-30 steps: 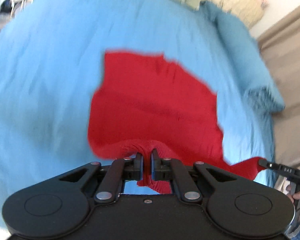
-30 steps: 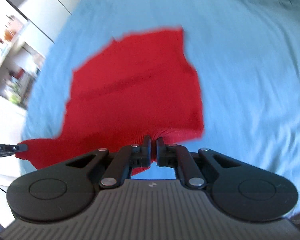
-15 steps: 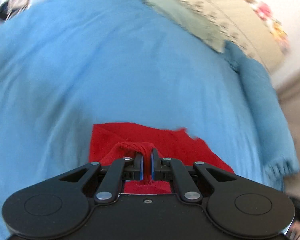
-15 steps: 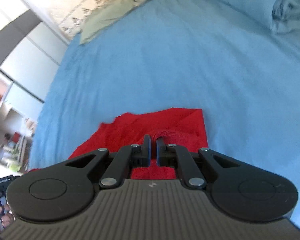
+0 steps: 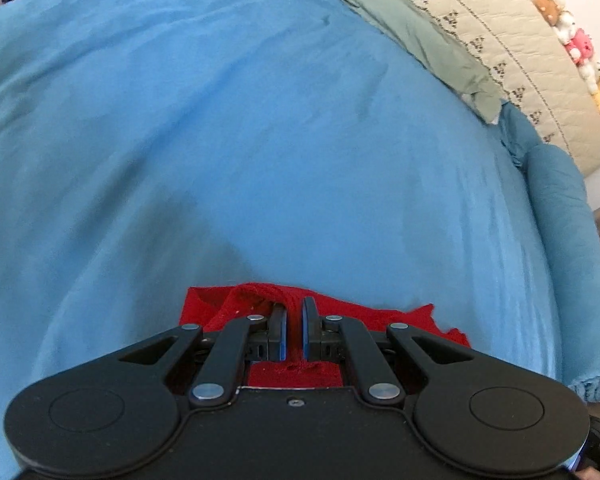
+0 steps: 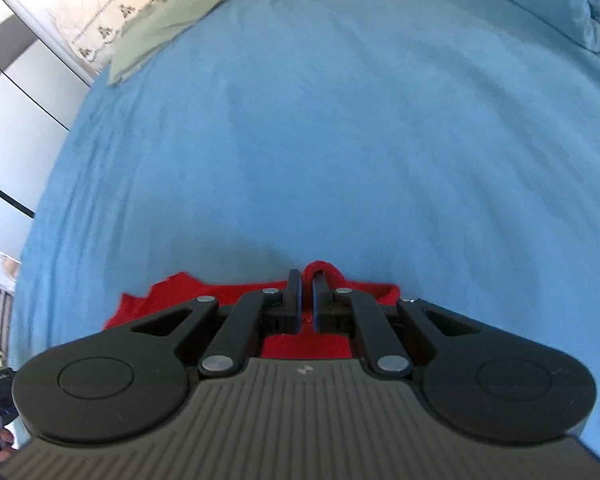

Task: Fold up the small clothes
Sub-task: 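Lay the hem onto the collar and open both grippers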

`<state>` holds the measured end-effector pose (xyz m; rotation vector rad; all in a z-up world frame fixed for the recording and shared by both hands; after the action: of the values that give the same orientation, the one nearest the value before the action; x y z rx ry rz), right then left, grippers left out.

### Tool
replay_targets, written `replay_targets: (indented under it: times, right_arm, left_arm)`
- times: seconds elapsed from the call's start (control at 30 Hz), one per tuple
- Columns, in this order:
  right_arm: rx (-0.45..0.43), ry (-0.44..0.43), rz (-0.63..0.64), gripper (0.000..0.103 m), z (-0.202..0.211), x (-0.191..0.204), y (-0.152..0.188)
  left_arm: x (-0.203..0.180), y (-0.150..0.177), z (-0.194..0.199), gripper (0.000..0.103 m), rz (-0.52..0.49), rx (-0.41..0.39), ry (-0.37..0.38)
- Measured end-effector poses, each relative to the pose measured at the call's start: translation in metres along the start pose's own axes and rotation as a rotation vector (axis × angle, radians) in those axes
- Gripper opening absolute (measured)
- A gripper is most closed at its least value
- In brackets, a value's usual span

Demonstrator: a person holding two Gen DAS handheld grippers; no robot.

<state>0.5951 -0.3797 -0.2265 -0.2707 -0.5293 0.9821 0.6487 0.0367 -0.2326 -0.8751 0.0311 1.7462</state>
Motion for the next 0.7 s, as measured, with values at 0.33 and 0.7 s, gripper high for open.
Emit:
replay_targets:
  times: [0.33,0.7]
  right_arm:
    - [-0.067,-0.011,0.072,0.086,-0.007,0.002,0.002]
    - [-0.159,-0.015,0.489,0.102,0.035,0.058,0.102]
  left_arm:
    - [-0.014,-0.009,0.045,0.083,-0.161,-0.142,-0.041]
    - [-0.036,0.103,0.045,0.097,-0.6,0.011,-0.101]
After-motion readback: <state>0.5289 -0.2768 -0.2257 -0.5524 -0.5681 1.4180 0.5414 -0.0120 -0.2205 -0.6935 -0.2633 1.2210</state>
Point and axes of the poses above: each gripper's, at about its wrist camera, not at the fingertips, and z roughly against the way its jaws point, x to its left, y to its underside, the point moved 10 cm from there along -z, roughly the way its jaws point, and after that the axes turned 7 degrees about y, right-handed, at the moved point
